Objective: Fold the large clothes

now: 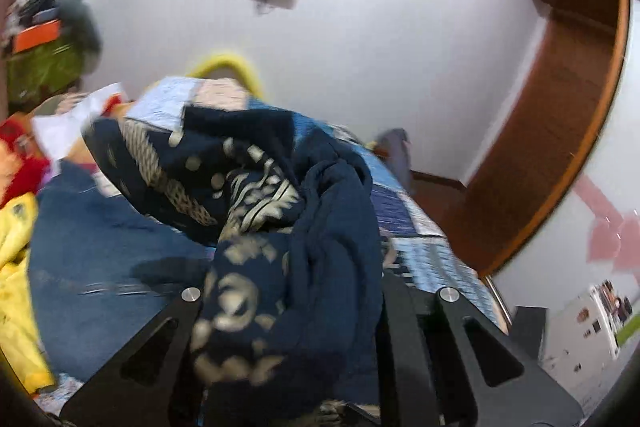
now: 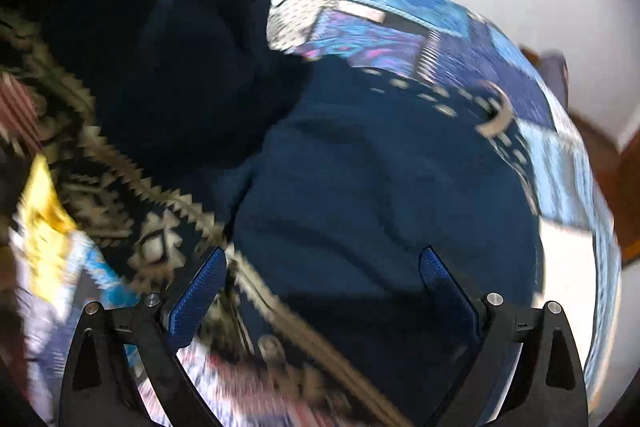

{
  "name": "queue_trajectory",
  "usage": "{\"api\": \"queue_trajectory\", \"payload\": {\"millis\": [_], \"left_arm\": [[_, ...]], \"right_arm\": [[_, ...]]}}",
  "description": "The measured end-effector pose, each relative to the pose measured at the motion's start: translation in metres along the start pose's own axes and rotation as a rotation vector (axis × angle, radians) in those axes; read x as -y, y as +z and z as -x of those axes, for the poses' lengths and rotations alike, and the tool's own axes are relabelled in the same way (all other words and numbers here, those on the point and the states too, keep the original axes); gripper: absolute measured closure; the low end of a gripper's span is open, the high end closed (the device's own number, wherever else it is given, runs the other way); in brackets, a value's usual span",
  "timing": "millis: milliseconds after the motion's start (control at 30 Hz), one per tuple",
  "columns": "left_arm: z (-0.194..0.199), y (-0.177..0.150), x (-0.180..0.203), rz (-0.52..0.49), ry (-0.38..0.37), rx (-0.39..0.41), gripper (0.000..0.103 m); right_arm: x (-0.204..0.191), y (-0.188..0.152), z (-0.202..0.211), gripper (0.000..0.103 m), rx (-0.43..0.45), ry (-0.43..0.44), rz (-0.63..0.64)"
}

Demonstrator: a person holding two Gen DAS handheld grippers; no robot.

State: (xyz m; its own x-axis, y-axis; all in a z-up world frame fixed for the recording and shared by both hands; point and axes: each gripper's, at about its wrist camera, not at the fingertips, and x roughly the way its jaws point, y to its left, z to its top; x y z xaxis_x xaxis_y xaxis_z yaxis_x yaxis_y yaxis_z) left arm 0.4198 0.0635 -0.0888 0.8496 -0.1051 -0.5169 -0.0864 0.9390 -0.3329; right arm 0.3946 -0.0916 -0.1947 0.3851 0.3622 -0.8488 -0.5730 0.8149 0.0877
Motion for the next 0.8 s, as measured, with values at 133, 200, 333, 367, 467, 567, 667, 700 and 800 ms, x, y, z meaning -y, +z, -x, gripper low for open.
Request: {"api": "queue_trajectory", "payload": {"millis": [133, 200, 333, 367, 467, 567, 667, 700, 800], "left_arm": [[-0.026, -0.007, 0.059, -0.077, -0.064, -0.049, 0.092], [-0.040, -0.022, 0.086, -0.138, -0.091, -0.088, 0.092], [-0.074, -0.071, 0.122, -0.274, -0.091, -0.248, 0.092], [-0.083, -0.086, 0.125, -0.295, -0.091, -0.305, 0.092], [-0.093, -0.114, 0.125, -0.325, -0.082, -0.402, 0.092], [-0.082, -0.126, 0.124, -0.395, -0.075, -0.416, 0.078], [-0.062, -0.129, 0.124, -0.431, -0.136, -0.447, 0.049], [-0.052, -0.130, 0.125, -0.435, -0.153, -0.449, 0.047], [-0.018, -0.126, 0.130, -0.475, -0.176, -0.425, 0.043]], "right_arm": [[0.057, -0.029, 0.052, 0.006, 0.064, -0.043, -0.138], [0.083, -0.043, 0.073, 0.006, 0.091, -0.086, -0.193], [0.126, -0.075, 0.108, 0.006, 0.119, -0.162, -0.285], [0.132, -0.078, 0.112, 0.006, 0.117, -0.167, -0.293], [0.148, -0.093, 0.125, 0.006, 0.118, -0.181, -0.320], [0.152, -0.102, 0.133, 0.006, 0.119, -0.195, -0.321], [0.150, -0.103, 0.141, 0.006, 0.132, -0.200, -0.301], [0.150, -0.103, 0.144, 0.006, 0.138, -0.202, -0.294], [0.147, -0.095, 0.155, 0.006, 0.174, -0.187, -0.278]]}}
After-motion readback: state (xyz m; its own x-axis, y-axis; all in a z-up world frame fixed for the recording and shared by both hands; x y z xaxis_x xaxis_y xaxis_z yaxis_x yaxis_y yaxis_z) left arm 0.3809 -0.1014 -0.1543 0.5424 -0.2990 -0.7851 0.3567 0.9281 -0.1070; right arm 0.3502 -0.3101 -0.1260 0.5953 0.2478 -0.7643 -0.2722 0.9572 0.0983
